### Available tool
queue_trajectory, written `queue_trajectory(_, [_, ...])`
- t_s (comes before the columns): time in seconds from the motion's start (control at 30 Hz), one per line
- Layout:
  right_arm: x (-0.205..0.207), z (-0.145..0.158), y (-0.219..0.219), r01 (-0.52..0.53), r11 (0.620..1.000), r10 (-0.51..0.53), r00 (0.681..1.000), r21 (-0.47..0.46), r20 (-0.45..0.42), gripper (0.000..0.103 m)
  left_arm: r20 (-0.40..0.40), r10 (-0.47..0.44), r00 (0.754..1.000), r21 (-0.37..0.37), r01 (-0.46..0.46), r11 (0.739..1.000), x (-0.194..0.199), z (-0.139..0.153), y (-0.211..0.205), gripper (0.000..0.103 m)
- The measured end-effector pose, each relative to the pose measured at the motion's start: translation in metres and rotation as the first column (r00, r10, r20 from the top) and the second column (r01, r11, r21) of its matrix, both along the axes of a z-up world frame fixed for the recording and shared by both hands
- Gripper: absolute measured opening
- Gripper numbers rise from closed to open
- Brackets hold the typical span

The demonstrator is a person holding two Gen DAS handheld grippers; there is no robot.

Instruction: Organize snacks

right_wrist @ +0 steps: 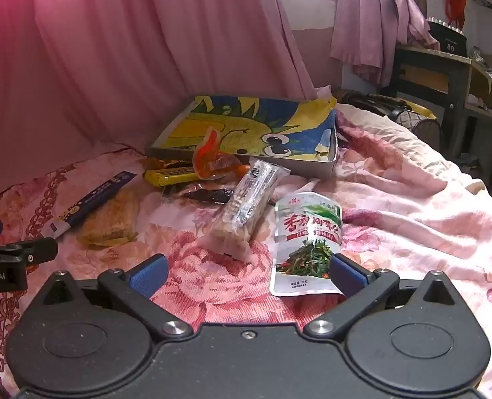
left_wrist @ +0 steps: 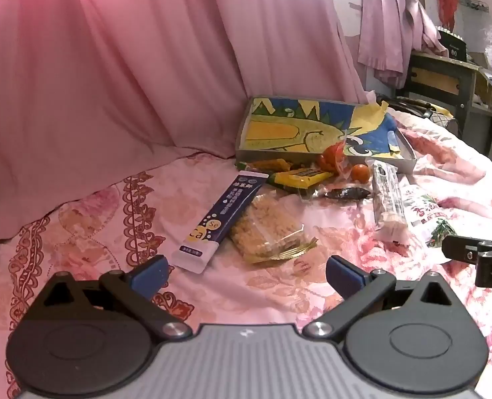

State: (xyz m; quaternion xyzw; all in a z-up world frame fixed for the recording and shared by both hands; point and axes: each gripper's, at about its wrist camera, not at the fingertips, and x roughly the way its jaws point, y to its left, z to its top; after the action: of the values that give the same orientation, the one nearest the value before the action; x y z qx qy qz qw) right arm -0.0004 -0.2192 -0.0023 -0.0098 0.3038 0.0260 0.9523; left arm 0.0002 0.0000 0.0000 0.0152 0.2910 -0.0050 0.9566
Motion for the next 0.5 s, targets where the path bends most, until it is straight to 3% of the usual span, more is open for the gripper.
queue_trajectory(0.5, [-0.0007, -0.0004, -0.0007, 0.003, 1.000, -0.002, 1.000, 0.010, -0.006, 0.102, -0.001, 0.000, 1.000, -0.001, 0.000, 1.000, 0.0000, 0.0000, 0.0001, 0.103])
